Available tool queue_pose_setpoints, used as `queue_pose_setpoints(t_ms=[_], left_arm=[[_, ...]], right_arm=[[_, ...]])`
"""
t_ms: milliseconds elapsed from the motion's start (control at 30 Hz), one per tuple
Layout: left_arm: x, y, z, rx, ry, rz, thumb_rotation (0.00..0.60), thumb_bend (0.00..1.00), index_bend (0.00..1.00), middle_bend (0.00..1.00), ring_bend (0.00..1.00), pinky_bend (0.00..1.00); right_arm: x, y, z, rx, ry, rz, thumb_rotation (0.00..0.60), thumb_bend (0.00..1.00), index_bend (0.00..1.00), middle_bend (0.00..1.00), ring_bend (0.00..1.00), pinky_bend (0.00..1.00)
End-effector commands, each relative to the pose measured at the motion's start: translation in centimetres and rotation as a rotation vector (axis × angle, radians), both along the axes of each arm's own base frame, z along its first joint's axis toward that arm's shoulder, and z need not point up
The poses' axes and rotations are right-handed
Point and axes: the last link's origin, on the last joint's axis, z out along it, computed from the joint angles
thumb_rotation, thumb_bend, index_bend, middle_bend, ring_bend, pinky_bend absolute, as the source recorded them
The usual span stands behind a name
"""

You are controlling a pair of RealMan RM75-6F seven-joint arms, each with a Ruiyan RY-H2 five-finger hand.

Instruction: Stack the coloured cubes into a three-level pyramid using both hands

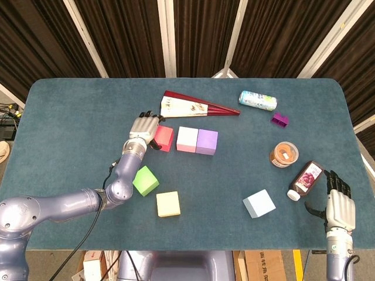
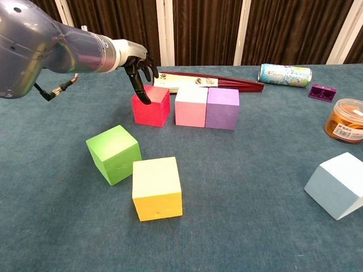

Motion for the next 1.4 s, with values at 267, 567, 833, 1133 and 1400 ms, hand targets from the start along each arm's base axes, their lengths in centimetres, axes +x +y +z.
queue_pose_setpoints(t_ms=[267,567,833,1133,1400], left_arm=[[-0.9,0.4,-1.0,-0.025,0.028,-0.071,0.6,0.26,0.27,0.2,0.0,0.01],[-1.0,0.3,-1.5,-0.022,0.053,-0.091,0.6,0.26,0.27,0.24,0.0,0.01],[-0.9,0.2,-1.7,-0.02,0.061,-0.093,0.6,0.26,0.31,0.31,0.0,0.01],[-1.1,0.5,-1.4,0.001,0.075,-0.07,0.6,0.32,0.33,0.34,0.0,0.01],[-0.7,0.6,-0.6,0.031,0.035,-0.055,0.6,0.34,0.33,0.34,0.0,0.01]], right_arm=[[-0.1,0.0,-0.1,0.01,-0.011,-0.006,0.6,0.27,0.09,0.03,0.0,0.0],[-0.2,-0.1,0.0,0.009,-0.013,-0.009,0.6,0.27,0.09,0.03,0.0,0.0],[-0.2,-0.1,-0.1,0.012,-0.018,-0.011,0.6,0.27,0.09,0.03,0.0,0.0],[-0.3,-0.1,-0.1,0.011,-0.021,-0.018,0.6,0.27,0.09,0.03,0.0,0.0],[-0.3,-0.1,-0.1,0.009,-0.02,-0.016,0.6,0.27,0.09,0.03,0.0,0.0]])
